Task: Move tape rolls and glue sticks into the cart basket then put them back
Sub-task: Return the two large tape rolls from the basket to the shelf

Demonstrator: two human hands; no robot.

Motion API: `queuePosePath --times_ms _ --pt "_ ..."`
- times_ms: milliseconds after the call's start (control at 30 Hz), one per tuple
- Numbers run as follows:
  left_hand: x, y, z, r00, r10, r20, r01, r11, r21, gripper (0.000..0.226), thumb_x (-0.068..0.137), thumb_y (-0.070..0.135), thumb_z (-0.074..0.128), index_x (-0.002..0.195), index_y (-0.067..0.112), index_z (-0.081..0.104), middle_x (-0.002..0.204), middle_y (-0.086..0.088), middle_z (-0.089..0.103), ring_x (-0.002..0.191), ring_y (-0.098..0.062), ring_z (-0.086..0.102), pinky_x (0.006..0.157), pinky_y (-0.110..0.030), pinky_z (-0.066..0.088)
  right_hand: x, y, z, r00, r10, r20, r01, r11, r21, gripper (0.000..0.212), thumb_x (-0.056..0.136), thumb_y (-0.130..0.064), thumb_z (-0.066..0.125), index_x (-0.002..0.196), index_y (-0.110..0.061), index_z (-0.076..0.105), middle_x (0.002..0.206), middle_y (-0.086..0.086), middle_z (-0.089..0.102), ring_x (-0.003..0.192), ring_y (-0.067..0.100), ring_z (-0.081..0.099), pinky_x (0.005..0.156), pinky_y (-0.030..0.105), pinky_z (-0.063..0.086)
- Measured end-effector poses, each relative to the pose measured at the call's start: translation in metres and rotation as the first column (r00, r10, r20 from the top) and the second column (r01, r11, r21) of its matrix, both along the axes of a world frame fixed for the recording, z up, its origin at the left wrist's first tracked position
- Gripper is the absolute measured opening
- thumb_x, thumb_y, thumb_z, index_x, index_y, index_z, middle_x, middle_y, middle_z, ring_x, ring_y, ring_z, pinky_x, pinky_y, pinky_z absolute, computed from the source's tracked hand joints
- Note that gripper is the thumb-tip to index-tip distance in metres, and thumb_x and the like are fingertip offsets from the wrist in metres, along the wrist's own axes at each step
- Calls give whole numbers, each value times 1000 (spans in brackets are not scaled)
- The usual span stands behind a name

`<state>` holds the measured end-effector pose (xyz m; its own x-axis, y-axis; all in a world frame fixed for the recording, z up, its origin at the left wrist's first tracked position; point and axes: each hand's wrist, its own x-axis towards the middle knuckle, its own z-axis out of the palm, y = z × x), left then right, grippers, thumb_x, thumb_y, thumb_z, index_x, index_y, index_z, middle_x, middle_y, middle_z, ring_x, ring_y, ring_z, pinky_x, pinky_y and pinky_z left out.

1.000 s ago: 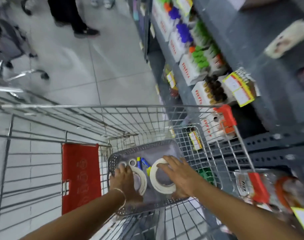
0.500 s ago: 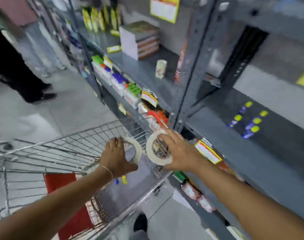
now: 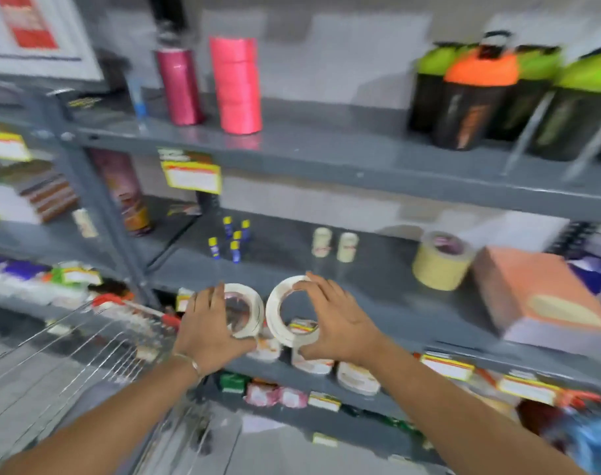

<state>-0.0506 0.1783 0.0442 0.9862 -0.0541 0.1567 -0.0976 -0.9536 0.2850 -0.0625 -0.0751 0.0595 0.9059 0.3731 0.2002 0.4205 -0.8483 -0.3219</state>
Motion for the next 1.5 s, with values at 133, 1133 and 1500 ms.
queuePosePath --times_ms 133,1133,1500 --pt "9 -86 18 991 -134 18 135 991 -23 124 48 71 69 147 11 24 136 -6 43 126 -28 39 107 -38 34 -24 -78 18 980 -196 13 195 978 73 103 49 -54 78 135 -36 24 153 -3 23 138 18 24 111 40 29" --pt "125 -260 -24 945 -321 66 327 926 -188 114 45 68 66 141 24 22 124 -3 49 120 -30 44 95 -42 42 147 -298 -7 638 -720 -272 770 586 252 97 40 -66 75 116 -34 23 110 3 57 100 32 54 83 42 50" --pt "133 -331 19 923 -383 19 368 870 -328 124 50 64 71 150 23 11 147 -5 37 137 -29 29 111 -39 32 142 -317 4 605 -759 -240 779 504 373 89 70 -69 62 141 -31 24 148 6 38 139 32 30 110 54 27"
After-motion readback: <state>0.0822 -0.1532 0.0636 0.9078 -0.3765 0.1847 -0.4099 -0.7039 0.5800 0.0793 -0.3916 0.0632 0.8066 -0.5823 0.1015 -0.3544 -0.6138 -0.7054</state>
